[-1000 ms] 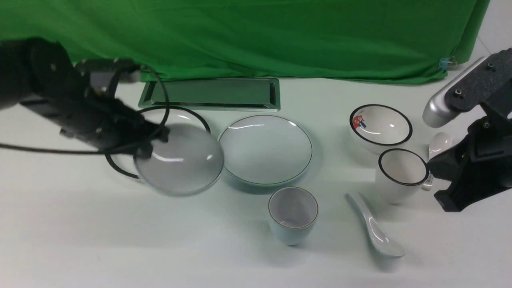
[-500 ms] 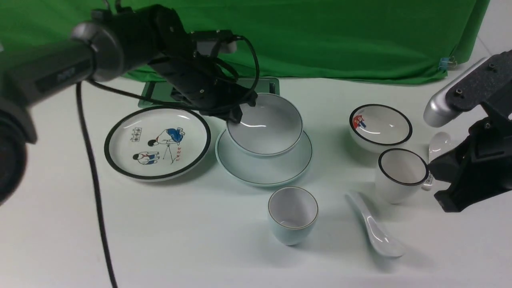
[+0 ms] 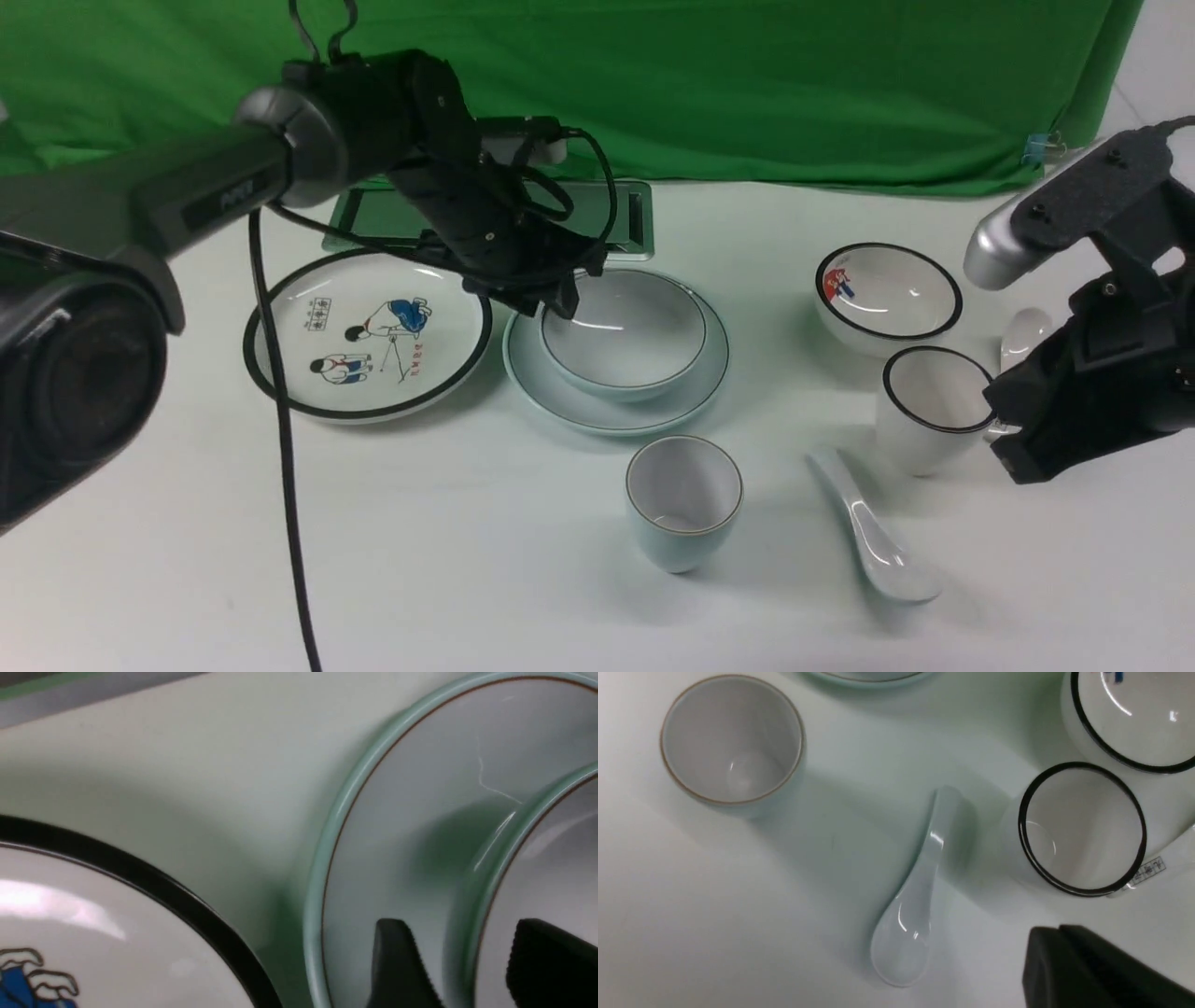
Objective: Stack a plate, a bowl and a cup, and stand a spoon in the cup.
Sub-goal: Use the left arm to put the blue rice bowl into the blue large plate in the middle, then use the left arm to grab a blue teacup
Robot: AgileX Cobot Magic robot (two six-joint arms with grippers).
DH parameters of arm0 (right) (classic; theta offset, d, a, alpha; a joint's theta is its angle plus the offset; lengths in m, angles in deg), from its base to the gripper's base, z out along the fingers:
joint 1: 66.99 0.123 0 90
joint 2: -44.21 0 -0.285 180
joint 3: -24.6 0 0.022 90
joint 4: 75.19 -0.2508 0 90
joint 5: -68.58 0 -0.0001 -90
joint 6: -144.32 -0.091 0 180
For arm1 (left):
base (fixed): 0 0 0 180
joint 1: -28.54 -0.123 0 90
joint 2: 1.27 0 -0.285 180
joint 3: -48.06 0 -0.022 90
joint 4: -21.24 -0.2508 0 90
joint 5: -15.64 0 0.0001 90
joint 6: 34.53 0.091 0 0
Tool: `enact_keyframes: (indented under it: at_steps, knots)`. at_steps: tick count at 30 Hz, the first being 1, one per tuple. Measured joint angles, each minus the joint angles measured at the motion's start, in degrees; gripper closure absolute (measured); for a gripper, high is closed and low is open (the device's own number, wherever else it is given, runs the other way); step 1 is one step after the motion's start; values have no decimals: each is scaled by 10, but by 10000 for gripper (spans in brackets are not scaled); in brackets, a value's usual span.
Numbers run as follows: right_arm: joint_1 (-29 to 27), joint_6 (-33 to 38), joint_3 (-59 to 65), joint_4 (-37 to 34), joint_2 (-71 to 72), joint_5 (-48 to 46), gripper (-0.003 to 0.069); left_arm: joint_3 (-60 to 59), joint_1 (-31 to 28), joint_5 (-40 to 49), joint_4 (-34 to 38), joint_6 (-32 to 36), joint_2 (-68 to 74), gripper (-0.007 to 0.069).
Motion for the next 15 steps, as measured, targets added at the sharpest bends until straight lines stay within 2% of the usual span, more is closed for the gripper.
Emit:
enact_keyframes:
  at_steps: [2, 3, 4, 6, 11, 15]
  knots:
    - [0, 0, -12, 1, -20, -3, 581, 29, 0, 41, -14, 0, -10, 213]
    - [0, 0, -14, 1, -22, -5, 574, 35, 0, 48, -15, 0, -13, 204]
    - [0, 0, -23, 1, -36, -6, 542, 60, 0, 73, -28, 0, -30, 148]
    - [3, -1, -33, 1, -54, -12, 498, 85, 0, 104, -51, 0, -60, 105]
    - [16, -1, -48, 5, -79, -21, 424, 93, 13, 168, -99, -2, -145, 90]
    - [16, -1, -76, 19, -81, -38, 403, 21, 41, 173, -110, -11, -215, 105]
